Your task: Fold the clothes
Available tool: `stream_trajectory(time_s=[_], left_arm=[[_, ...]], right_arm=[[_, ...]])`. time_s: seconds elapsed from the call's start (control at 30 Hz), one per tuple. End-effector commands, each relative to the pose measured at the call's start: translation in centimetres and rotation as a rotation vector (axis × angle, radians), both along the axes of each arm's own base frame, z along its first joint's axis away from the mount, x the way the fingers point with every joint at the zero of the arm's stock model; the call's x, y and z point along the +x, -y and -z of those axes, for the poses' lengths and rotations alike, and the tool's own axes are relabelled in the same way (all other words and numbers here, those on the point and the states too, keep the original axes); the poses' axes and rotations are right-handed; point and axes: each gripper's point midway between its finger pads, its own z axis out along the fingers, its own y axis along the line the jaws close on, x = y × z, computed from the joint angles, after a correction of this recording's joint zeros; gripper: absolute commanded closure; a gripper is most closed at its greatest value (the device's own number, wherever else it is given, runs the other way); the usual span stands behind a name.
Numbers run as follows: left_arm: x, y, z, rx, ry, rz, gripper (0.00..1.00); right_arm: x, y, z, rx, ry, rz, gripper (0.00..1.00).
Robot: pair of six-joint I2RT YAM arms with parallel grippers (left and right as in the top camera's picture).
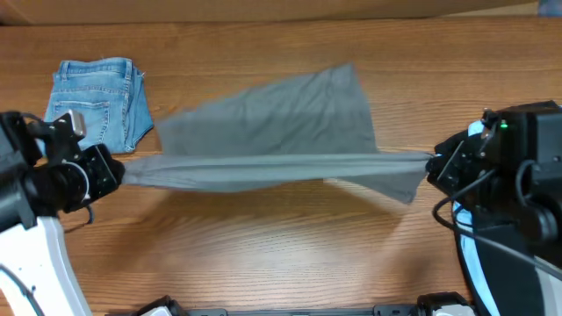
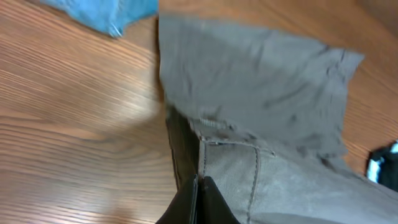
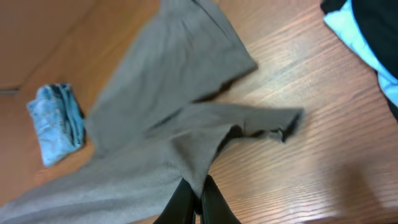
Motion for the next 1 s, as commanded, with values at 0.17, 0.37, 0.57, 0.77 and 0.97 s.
stream_trajectory(time_s=[0.17,0.37,0.57,0.77,0.97], left_arm=[[-1.4,-2.6,-1.1,0.169,-0.002,-0.08,0.96],[-2.0,-3.6,2.8,0.171,-0.123,-0.121,0.96],[-1.7,-3.7,8.6,0.128,-0.212,-0.115,0.96],[0.1,-4.5,12.2,0.121,-0.202,-0.119,0.96],[2.1,-0.5,12.7,-0.066,-0.117,0.062,0.89]], right_arm=[[1.5,1.6,-2.5,-0.063,0.104,0.059,0.96],[6.2,1.2,-0.4,-0.071,0.049,0.057,0.96],[11.1,0.7,4.1,-0.087,-0.069,0.05,0.96],[15.4,0.1,7.8,-0.108,-0.105,0.0,0.96],[16.8,-1.1,9.0,-0.05,-0.111,-0.033,0.96]])
